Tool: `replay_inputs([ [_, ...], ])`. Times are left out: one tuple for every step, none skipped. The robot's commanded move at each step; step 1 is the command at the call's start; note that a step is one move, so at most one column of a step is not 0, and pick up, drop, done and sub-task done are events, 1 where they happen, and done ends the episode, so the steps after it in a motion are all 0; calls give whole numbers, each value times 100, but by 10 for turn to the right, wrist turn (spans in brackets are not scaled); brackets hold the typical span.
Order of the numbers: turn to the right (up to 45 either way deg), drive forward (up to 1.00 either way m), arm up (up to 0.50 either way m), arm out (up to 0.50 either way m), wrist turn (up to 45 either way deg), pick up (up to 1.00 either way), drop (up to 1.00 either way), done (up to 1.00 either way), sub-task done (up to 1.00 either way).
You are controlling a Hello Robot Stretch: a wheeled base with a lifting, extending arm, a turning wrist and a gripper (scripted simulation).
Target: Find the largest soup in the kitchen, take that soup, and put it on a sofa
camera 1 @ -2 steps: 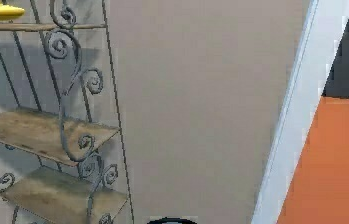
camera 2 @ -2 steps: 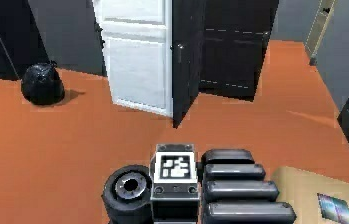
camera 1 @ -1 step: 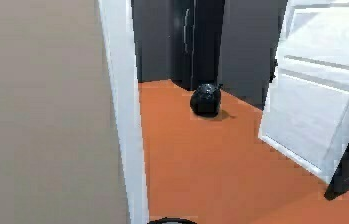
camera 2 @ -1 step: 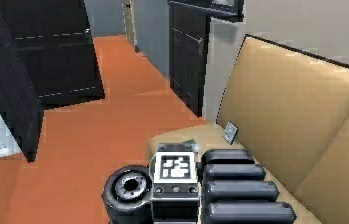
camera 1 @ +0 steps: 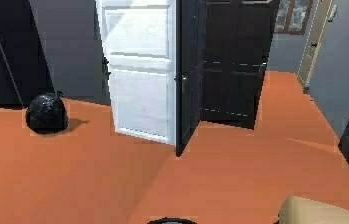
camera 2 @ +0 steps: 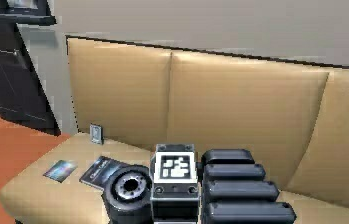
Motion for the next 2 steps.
replay_inputs([
  [210, 0, 0, 0, 0, 0, 0, 0, 0],
  [0, 25, 0, 0, 0, 0, 0, 0, 0],
])
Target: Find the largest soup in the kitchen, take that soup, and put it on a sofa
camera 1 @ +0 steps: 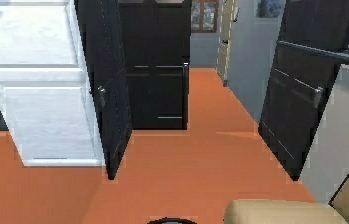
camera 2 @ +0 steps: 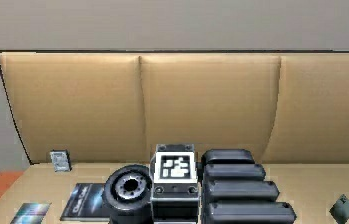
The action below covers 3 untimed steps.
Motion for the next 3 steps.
replay_inputs([
  [60, 0, 0, 0, 0, 0, 0, 0, 0],
  [30, 0, 0, 0, 0, 0, 0, 0, 0],
  [0, 0, 0, 36, 0, 0, 0, 0, 0],
])
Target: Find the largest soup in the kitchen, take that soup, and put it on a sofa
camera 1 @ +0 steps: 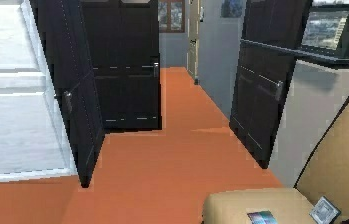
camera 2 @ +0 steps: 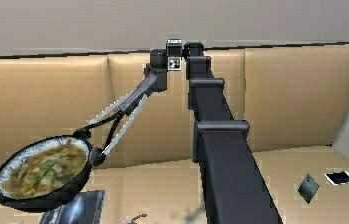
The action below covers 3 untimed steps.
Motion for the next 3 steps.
replay_inputs([
  [0, 0, 0, 0, 450, 0, 0, 0, 0],
  [0, 0, 0, 0, 450, 0, 0, 0, 0],
  [0, 0, 0, 0, 390, 0, 0, 0, 0],
])
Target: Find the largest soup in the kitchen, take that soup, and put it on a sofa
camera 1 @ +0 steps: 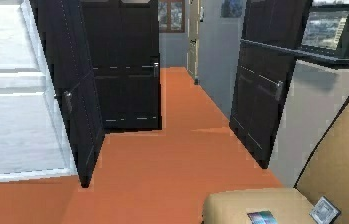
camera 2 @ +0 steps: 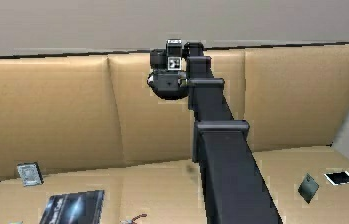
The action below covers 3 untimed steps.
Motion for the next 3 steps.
replay_inputs([
  [0, 0, -40, 0, 0, 0, 0, 0, 0],
  [0, 0, -32, 0, 0, 0, 0, 0, 0],
  [0, 0, 0, 0, 0, 0, 100, 0, 0],
])
